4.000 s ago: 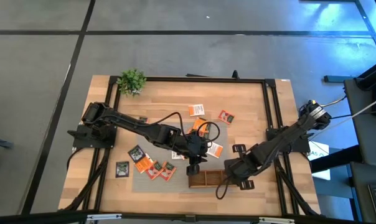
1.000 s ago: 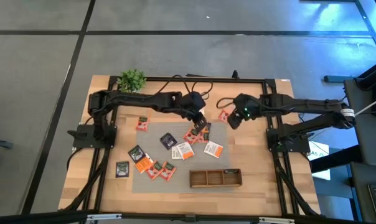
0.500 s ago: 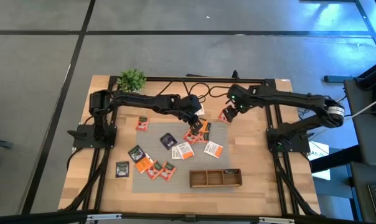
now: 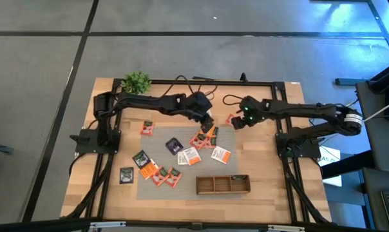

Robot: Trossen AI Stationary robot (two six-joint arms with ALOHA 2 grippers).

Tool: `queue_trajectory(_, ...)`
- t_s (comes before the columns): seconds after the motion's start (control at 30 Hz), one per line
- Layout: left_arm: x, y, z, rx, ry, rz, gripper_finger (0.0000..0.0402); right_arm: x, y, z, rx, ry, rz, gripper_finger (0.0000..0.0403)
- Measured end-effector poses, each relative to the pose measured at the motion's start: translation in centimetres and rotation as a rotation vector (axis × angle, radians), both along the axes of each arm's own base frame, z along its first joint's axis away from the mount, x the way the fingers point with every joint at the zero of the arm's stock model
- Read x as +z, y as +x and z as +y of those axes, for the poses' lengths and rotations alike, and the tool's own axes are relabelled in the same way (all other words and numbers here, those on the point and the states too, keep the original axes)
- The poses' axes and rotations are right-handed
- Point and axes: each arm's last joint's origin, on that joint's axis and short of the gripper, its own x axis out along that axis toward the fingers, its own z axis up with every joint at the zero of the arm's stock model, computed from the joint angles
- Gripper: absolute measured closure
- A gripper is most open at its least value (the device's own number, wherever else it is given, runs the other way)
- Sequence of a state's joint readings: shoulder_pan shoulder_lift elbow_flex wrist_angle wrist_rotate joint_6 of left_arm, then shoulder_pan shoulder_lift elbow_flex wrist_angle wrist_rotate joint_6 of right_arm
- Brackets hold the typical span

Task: Pick & Place Tea
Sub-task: Put the yellow tea bag into the middle compartment of the wooden organizer

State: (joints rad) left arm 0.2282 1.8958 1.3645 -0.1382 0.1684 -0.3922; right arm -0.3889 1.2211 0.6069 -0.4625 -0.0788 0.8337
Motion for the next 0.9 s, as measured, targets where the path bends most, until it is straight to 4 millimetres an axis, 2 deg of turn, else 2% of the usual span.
queue_trajectory(0.07,-0.6,0.7,0.5,-0.038,-0.036,-0.059,0.0399,-0.9,-0.2,-0.1,-0.009,-0.05,-0.016,0.0197)
queue_trajectory(0.2,-1.7,1.0,1.2,-0.044,-0.078,-0.057,0.0399,-2.3,0.0,-0.4,0.054,-0.193,-0.018,0.0204)
queue_trajectory(0.4,-2.0,1.0,1.0,-0.05,-0.083,-0.039,0.0399,-3.6,0.2,-0.8,0.171,-0.352,0.071,0.0206)
queue_trajectory(0.9,-2.0,1.0,0.9,-0.046,-0.051,-0.034,0.0399,-6.4,1.1,-1.1,0.408,-0.413,0.202,0.0211)
